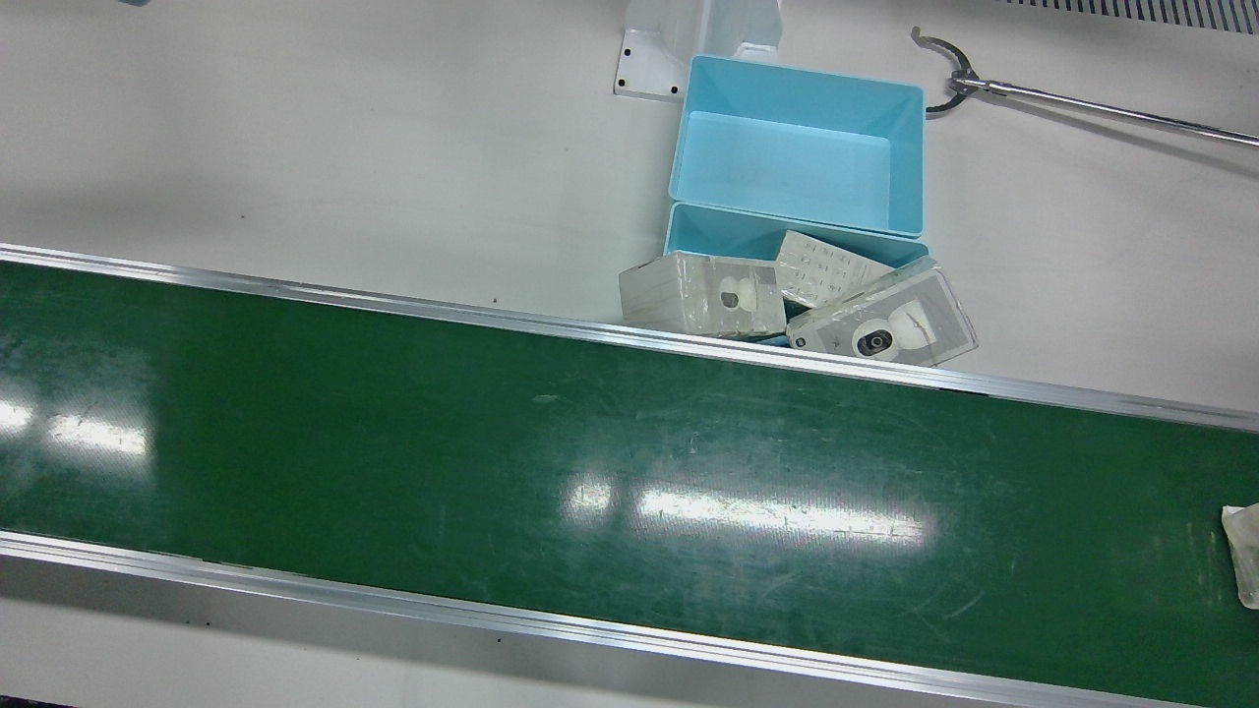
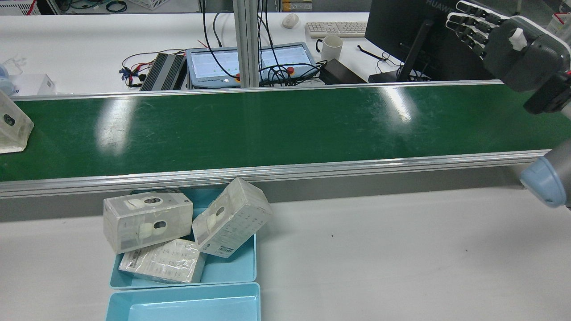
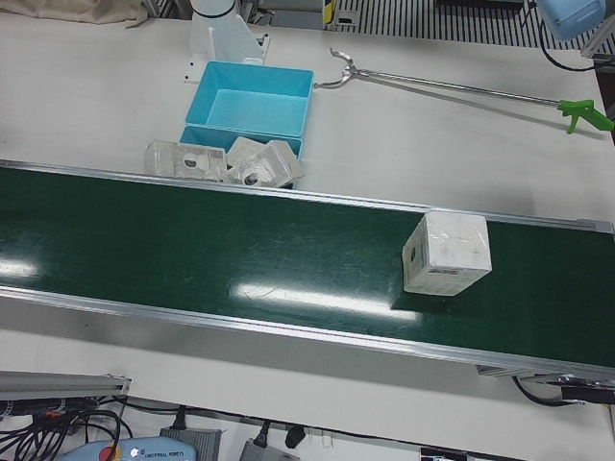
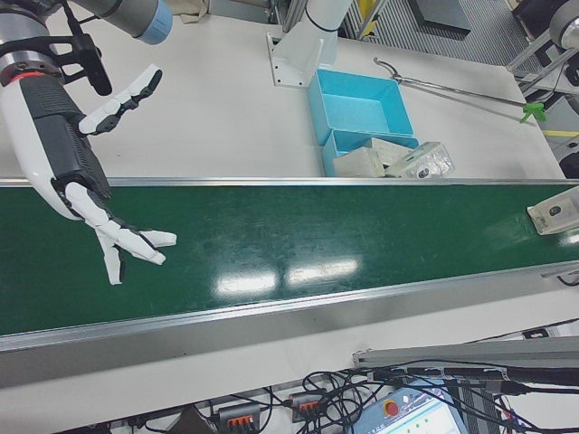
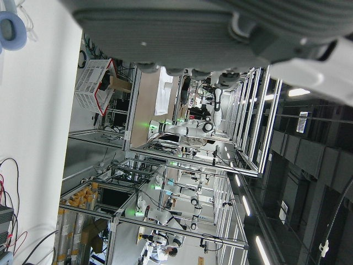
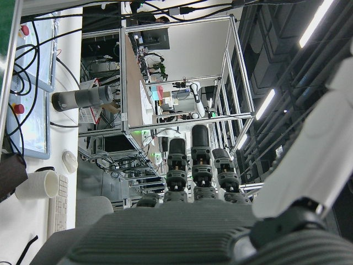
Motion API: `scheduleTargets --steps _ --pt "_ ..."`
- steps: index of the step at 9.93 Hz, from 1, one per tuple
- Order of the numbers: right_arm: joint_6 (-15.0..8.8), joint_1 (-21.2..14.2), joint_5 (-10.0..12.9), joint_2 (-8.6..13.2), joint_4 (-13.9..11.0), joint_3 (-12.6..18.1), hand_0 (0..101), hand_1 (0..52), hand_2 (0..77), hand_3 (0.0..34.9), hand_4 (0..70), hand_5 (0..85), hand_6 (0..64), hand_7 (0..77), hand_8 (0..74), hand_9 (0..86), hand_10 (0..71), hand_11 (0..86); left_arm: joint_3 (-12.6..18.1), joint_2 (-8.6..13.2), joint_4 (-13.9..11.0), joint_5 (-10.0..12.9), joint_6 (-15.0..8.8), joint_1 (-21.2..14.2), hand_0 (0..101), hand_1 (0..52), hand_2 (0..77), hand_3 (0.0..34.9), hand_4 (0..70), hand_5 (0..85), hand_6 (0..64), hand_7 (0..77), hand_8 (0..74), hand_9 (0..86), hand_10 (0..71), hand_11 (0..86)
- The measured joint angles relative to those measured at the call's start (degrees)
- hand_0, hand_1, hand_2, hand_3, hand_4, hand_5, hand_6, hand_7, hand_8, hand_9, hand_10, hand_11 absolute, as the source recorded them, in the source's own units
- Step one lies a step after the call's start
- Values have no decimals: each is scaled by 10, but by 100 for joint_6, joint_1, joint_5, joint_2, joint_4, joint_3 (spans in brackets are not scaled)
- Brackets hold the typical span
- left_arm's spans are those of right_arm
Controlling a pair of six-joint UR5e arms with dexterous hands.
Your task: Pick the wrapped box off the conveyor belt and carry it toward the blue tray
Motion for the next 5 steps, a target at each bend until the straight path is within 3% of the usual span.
scheduleTargets --steps 1,2,3,4,5 --pt "60 140 -46 -14 12 16 447 49 11 0 142 115 120 245 169 147 0 11 0 0 0 0 0 0 0 0 5 0 0 11 5 5 5 5 5 5" --pt "89 209 -71 -5 16 15 447 82 16 0 142 115 120 245 153 158 0 11 0 0 0 0 0 0 0 0 5 0 0 11 5 5 5 5 0 5" --pt "83 218 -77 82 15 -1 461 109 16 0 164 142 147 284 169 191 0 11 0 0 0 0 0 0 0 0 5 0 0 11 5 5 5 5 5 5" --pt "54 91 -23 191 15 -15 473 125 76 0 196 131 175 333 191 229 27 11 0 0 0 0 0 0 0 0 5 0 0 11 5 5 5 5 5 5" --pt "15 -306 302 288 18 -26 473 120 120 0 240 120 207 360 213 267 33 82 0 0 0 0 0 0 0 0 5 0 0 11 5 5 5 5 5 5"
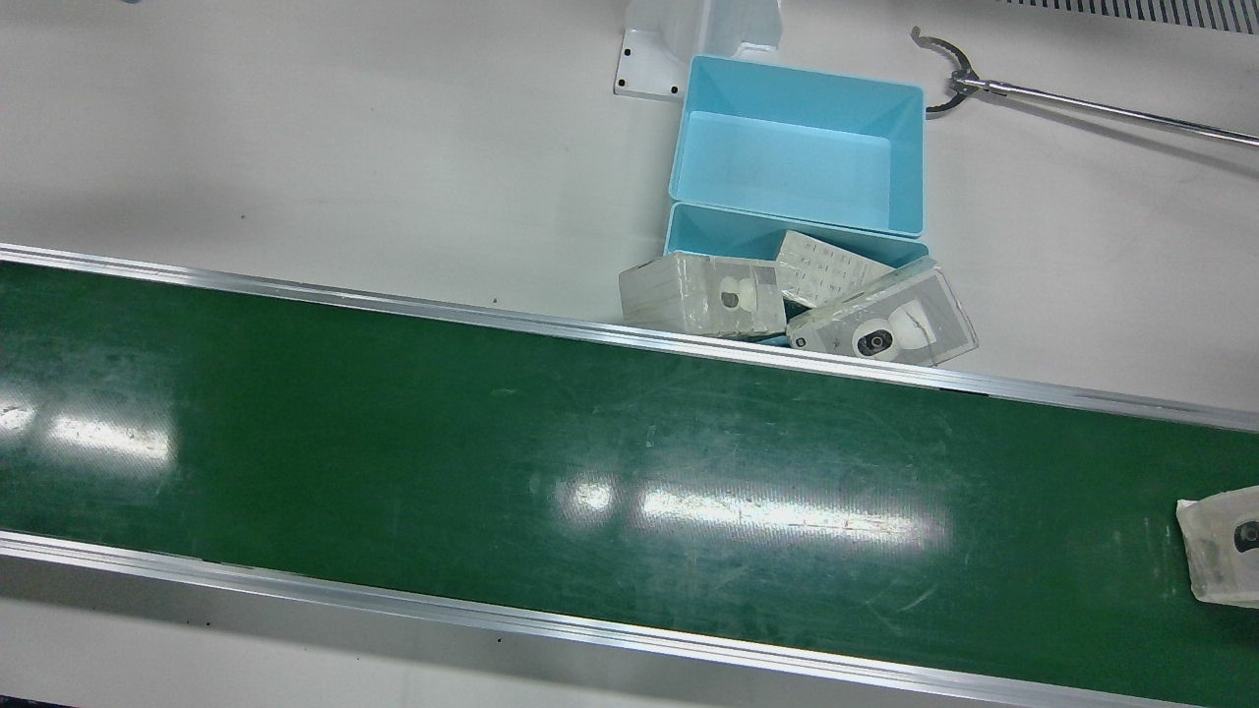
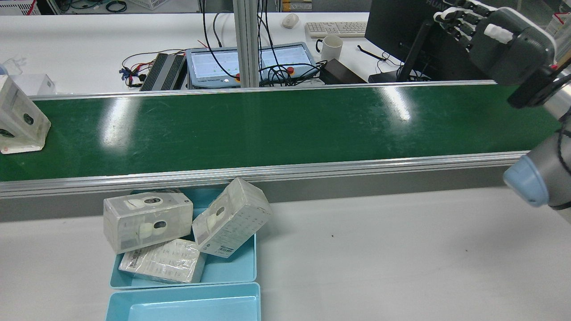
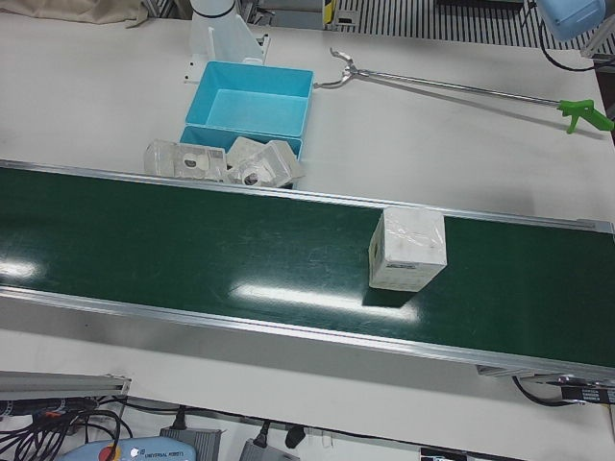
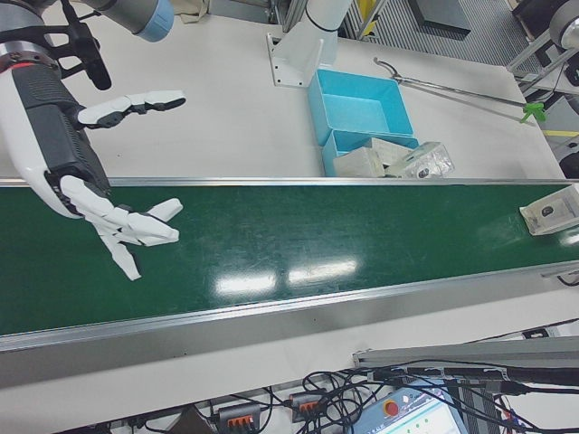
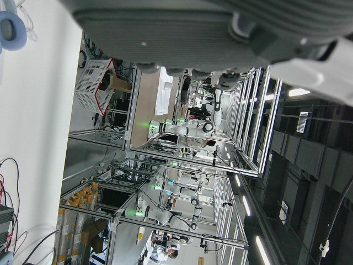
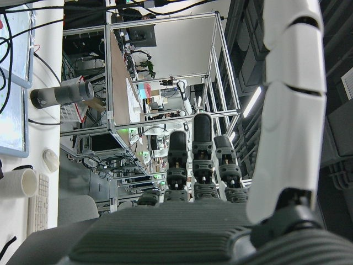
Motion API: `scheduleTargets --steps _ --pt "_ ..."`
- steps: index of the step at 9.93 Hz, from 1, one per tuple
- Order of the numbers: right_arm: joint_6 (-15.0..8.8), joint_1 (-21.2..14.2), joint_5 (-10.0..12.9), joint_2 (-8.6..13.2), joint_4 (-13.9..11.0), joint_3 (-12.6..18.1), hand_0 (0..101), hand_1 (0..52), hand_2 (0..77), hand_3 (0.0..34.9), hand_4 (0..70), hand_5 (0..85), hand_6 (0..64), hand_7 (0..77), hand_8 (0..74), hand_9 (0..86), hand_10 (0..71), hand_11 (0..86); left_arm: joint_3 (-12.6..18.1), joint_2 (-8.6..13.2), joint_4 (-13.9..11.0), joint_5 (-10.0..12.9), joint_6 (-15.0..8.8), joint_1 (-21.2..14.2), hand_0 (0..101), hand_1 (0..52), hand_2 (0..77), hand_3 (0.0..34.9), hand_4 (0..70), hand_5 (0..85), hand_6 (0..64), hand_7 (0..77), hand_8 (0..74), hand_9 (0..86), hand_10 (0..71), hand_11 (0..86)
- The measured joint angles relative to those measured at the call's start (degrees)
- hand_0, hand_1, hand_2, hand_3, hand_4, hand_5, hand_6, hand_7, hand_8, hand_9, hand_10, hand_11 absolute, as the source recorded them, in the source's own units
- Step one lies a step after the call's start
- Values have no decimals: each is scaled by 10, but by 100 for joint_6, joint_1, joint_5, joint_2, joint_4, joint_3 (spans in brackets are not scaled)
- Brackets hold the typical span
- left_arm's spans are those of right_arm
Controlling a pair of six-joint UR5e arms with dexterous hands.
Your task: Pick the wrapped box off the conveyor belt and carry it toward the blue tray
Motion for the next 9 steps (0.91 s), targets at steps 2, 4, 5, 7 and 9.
scheduleTargets --steps 2,4,5,7,9 --pt "-107 -1188 1070 328 -2 -7 428 82 71 0 202 115 136 295 125 196 16 22 0 0 0 0 0 0 0 0 5 0 0 5 0 5 5 5 0 5" --pt "-530 -1836 1601 917 -113 6 466 115 131 0 191 164 131 305 98 125 0 11 0 0 0 0 0 0 0 0 5 0 0 11 0 5 5 5 5 5" --pt "-700 -1930 1710 1100 -389 77 478 153 153 0 185 164 131 311 93 109 0 11 0 0 0 0 0 0 0 0 5 0 0 11 0 5 5 5 0 5" --pt "-954 -2054 1965 1262 -1180 177 478 147 136 0 104 109 93 245 71 71 0 11 0 0 0 0 0 0 0 0 11 0 0 11 0 5 5 5 5 5" --pt "-1133 -2118 2081 1254 -1570 161 478 147 120 0 87 120 71 196 55 33 0 11 0 0 0 0 0 0 0 0 5 0 0 11 0 5 5 5 5 5"
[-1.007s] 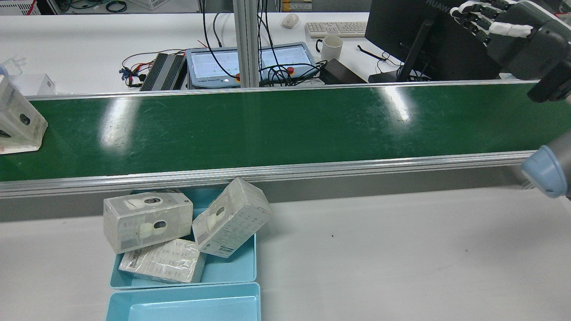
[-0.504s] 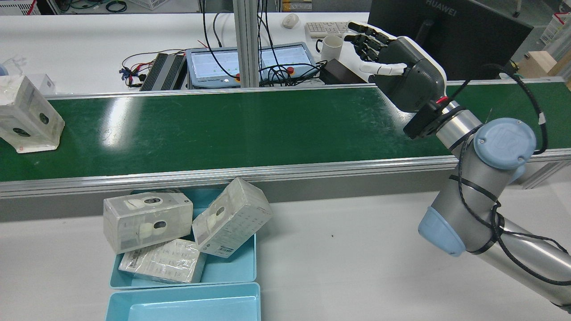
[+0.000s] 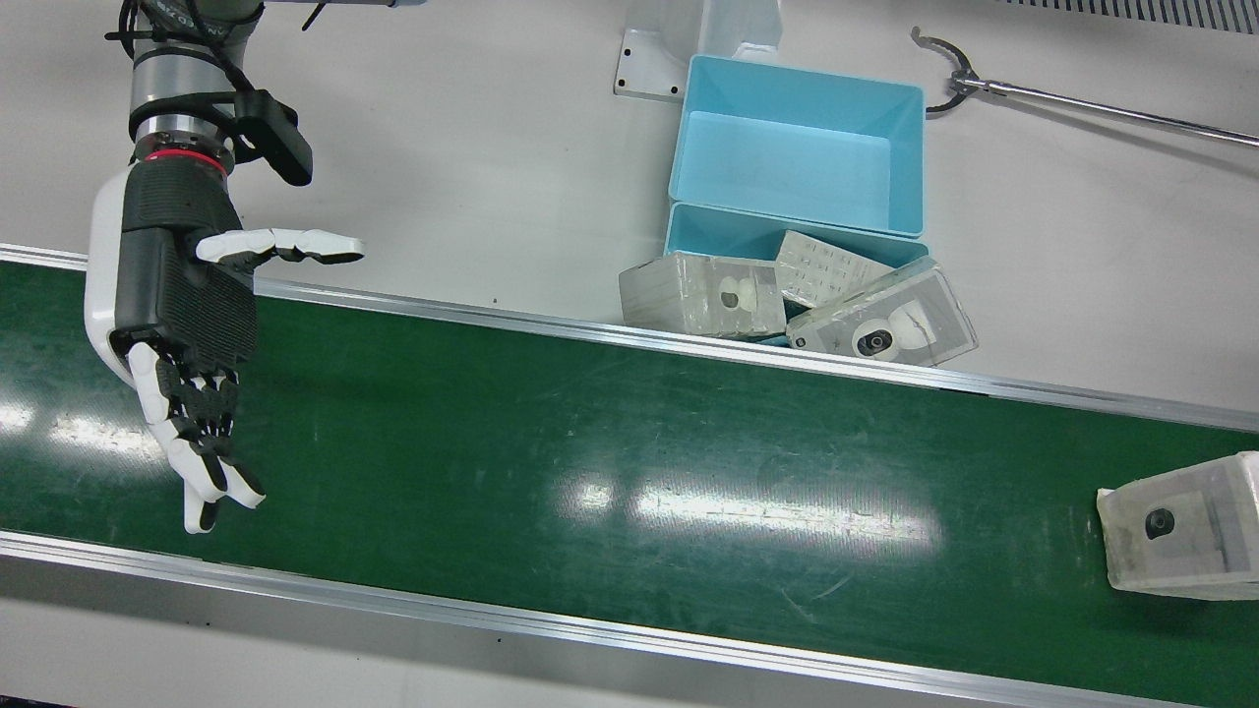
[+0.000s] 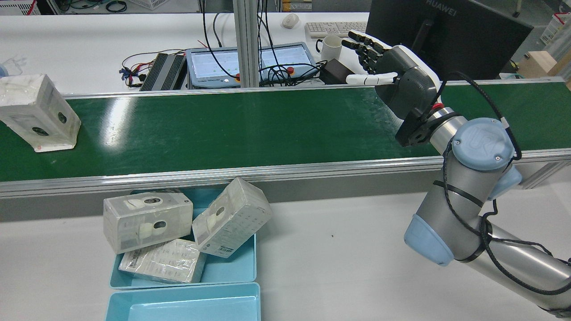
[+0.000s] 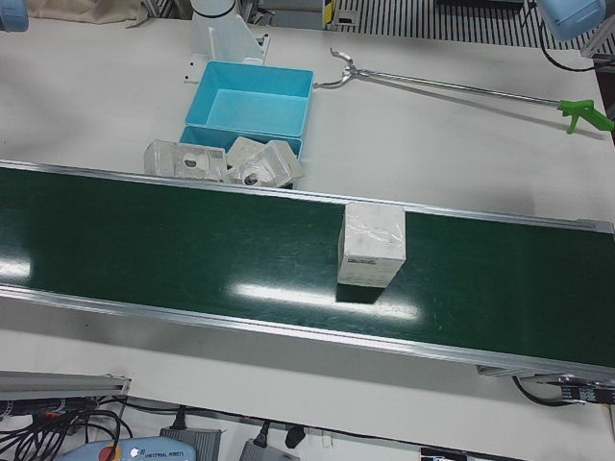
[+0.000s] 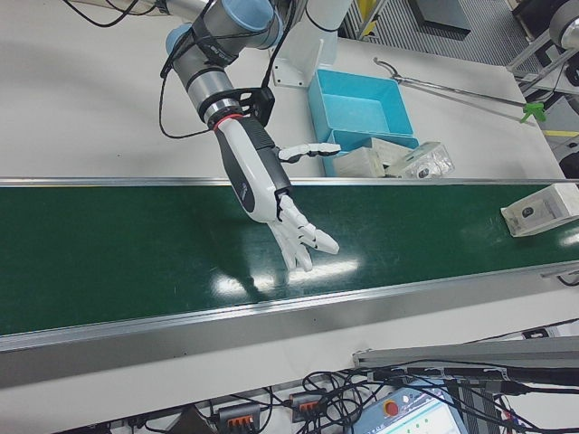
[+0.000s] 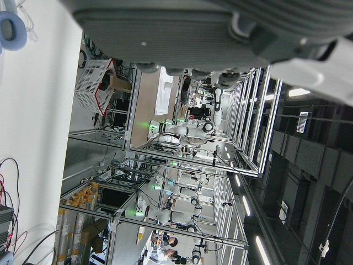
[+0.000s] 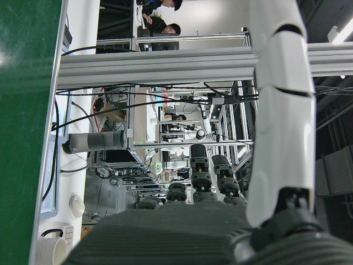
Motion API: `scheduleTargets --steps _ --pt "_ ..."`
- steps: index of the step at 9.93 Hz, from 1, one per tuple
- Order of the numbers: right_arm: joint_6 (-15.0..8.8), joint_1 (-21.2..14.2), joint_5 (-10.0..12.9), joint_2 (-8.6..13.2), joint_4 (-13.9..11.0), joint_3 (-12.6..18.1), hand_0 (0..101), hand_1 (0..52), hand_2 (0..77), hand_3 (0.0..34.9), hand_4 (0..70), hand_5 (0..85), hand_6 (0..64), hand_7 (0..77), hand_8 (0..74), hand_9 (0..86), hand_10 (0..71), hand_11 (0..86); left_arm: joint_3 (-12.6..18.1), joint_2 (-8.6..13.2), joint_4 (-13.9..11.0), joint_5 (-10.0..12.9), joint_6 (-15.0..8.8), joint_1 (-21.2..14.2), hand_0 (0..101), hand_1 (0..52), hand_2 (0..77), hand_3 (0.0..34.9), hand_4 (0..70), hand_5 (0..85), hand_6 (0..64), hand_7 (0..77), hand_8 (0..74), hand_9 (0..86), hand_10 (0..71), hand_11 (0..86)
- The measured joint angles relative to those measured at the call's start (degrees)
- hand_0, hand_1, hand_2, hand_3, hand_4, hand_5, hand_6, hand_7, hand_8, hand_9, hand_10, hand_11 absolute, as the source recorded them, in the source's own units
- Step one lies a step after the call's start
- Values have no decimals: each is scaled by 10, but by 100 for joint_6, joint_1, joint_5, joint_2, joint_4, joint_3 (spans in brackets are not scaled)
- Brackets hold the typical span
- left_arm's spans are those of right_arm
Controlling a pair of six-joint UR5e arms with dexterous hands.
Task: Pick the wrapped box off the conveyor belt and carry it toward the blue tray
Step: 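Lower the open right hand toward the belt in the box's path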
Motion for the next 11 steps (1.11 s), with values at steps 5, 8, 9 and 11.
scheduleTargets --steps 5,8,9,11 --pt "190 41 14 -187 -69 17 472 136 104 0 82 109 60 147 44 44 0 11 0 0 0 0 0 0 0 0 5 0 0 11 0 5 5 5 5 5" --pt "374 509 -442 -615 -6 329 474 153 114 0 104 120 76 169 55 65 0 11 0 0 0 0 0 0 0 0 5 0 0 11 0 5 5 5 0 5" --pt "389 896 -832 -728 28 350 473 136 120 0 109 120 76 169 55 65 0 11 0 0 0 0 0 0 0 0 5 0 0 11 0 5 5 5 0 5" --pt "406 1575 -1462 -845 432 64 465 93 93 0 109 109 76 169 55 76 0 5 0 0 0 0 0 0 0 0 5 0 0 11 0 5 5 5 5 5"
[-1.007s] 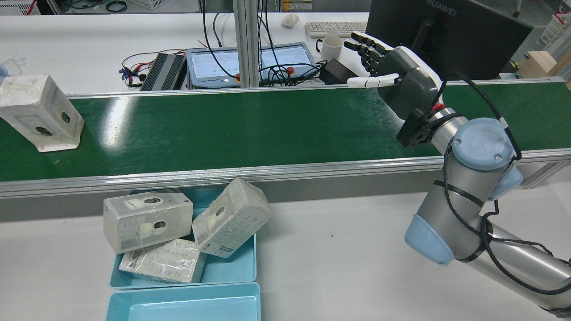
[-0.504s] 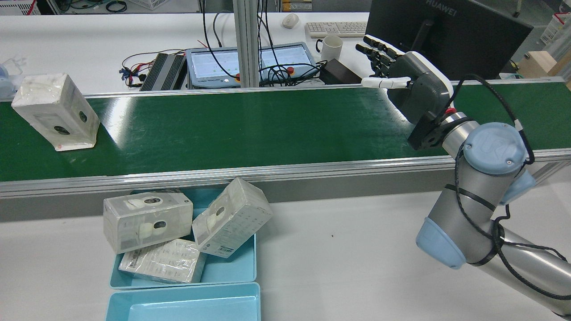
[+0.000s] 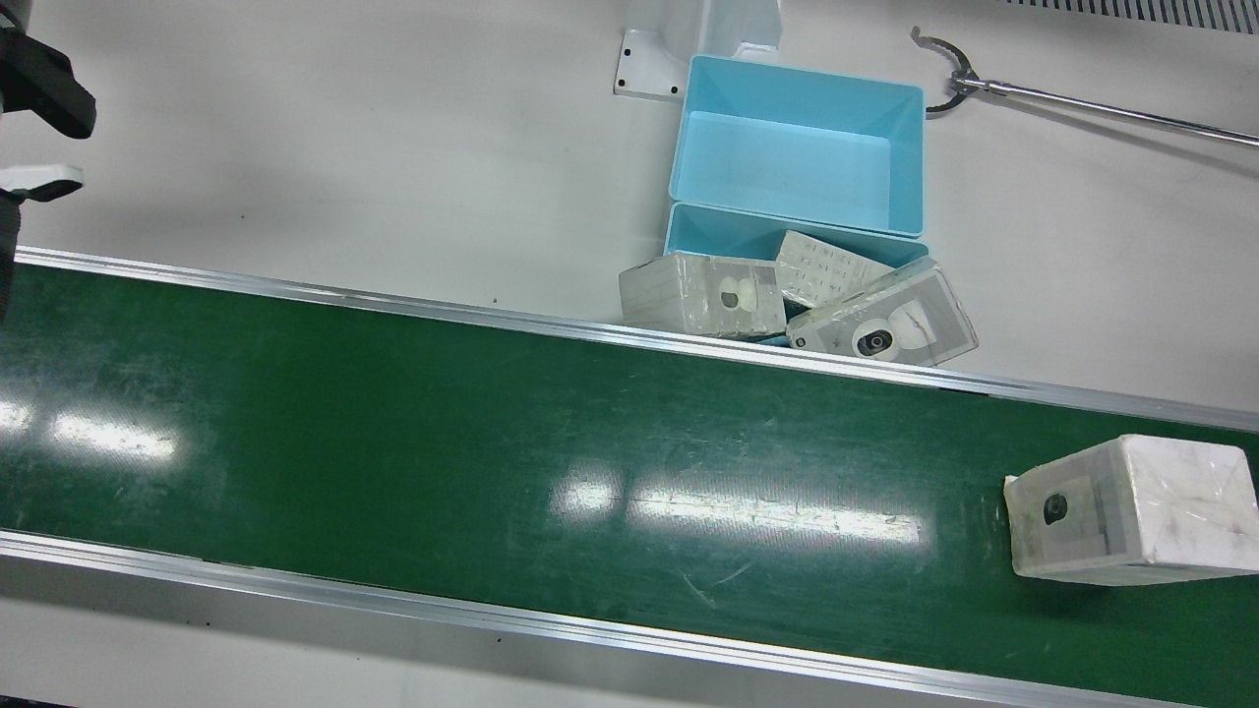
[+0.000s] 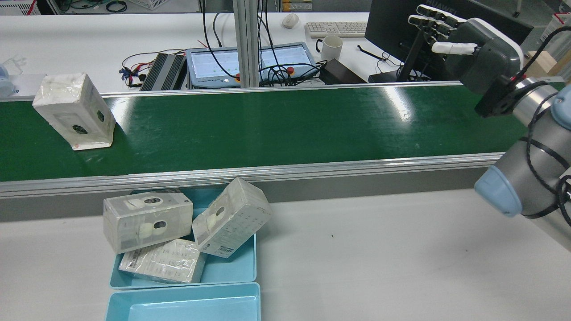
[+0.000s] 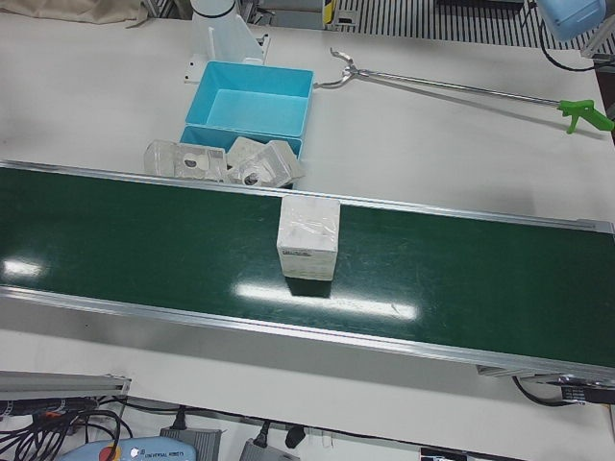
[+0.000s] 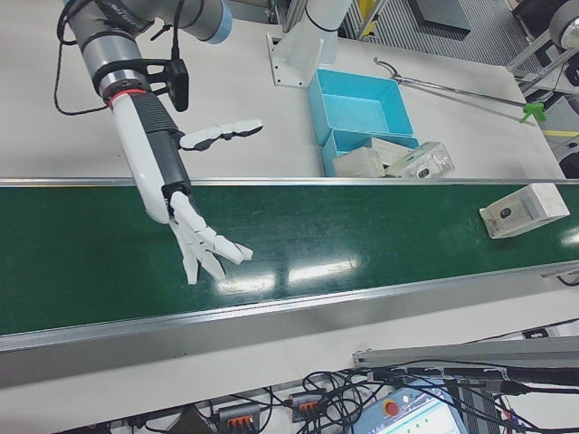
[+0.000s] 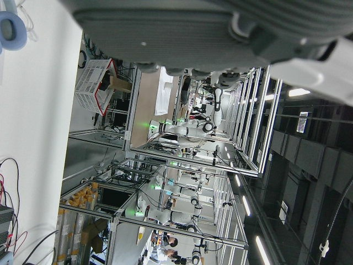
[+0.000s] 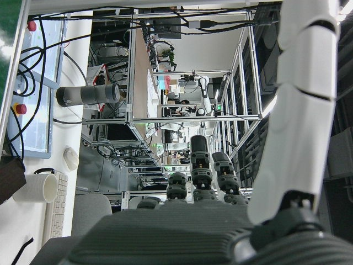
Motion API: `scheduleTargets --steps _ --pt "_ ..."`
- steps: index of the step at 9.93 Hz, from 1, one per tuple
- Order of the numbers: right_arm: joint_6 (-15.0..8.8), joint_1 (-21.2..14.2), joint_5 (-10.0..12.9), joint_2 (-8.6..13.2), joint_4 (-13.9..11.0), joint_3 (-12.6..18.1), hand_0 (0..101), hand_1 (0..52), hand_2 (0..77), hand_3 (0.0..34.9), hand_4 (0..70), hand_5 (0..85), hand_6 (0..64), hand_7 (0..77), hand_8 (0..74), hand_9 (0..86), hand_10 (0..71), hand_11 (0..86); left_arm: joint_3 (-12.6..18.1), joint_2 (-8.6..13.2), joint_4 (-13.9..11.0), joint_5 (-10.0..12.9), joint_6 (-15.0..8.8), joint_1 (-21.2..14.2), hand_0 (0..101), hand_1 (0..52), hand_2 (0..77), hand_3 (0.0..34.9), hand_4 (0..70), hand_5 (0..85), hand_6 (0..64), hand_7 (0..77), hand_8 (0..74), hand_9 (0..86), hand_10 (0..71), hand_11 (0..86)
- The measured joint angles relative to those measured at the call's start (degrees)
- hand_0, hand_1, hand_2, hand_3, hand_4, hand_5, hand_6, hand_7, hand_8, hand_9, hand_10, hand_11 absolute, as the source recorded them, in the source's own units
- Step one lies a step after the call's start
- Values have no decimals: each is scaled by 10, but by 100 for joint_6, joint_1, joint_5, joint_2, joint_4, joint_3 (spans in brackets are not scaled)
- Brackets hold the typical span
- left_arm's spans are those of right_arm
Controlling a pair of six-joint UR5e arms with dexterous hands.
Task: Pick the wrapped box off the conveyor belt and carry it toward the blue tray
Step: 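Lower the open right hand toward the belt in the box's path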
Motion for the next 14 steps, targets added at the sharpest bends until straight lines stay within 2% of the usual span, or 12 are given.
scheduleTargets --steps 1,2,3,4,6,7,9,10,11,12,13,14 --pt "2 144 -175 -64 362 -176 464 109 87 0 125 120 93 191 60 93 0 5 0 0 0 0 0 0 0 0 5 0 0 11 0 5 5 5 0 5" --pt "-6 104 -255 -100 622 -278 464 109 87 0 125 120 93 191 60 93 0 5 0 0 0 0 0 0 0 0 5 0 0 11 0 5 5 5 0 5" --pt "-25 -72 -262 -110 783 -337 464 109 109 0 147 142 98 229 82 87 0 5 0 0 0 0 0 0 0 0 5 0 0 11 0 5 5 5 5 5" --pt "-45 -283 -169 -87 866 -376 464 109 109 0 147 142 98 229 82 87 0 5 0 0 0 0 0 0 0 0 5 0 0 11 0 5 5 5 5 5" --pt "-68 -599 87 50 904 -415 464 109 109 0 147 136 98 229 82 87 0 5 0 0 0 0 0 0 0 0 5 0 0 11 0 5 5 5 5 5" --pt "-71 -664 146 122 898 -425 464 120 109 0 158 142 104 240 65 82 0 5 0 0 0 0 0 0 0 0 5 0 0 11 0 5 5 5 5 5" --pt "-72 -722 202 214 892 -433 463 120 109 0 147 142 104 240 60 82 0 5 0 0 0 0 0 0 0 0 5 0 0 11 5 5 5 5 0 5" --pt "-72 -733 216 290 882 -430 475 142 93 0 147 142 104 240 71 82 0 5 0 0 0 0 0 0 0 0 5 0 0 11 0 5 5 5 5 5" --pt "-73 -762 222 381 854 -427 475 142 93 0 147 142 104 240 71 82 0 5 0 0 0 0 0 0 0 0 5 0 0 11 0 5 5 5 5 5" --pt "-68 -792 227 442 830 -417 496 125 131 0 147 142 104 240 71 82 0 5 0 0 0 0 0 0 0 0 5 0 0 11 0 5 5 5 5 5" --pt "-58 -819 235 480 815 -407 479 142 87 0 147 142 71 224 71 82 0 5 0 0 0 0 0 0 0 0 5 0 0 11 0 5 5 5 0 5" --pt "-52 -836 239 486 809 -402 479 142 87 0 147 142 87 229 71 82 0 5 0 0 0 0 0 0 0 0 5 0 0 11 0 5 5 5 0 5"
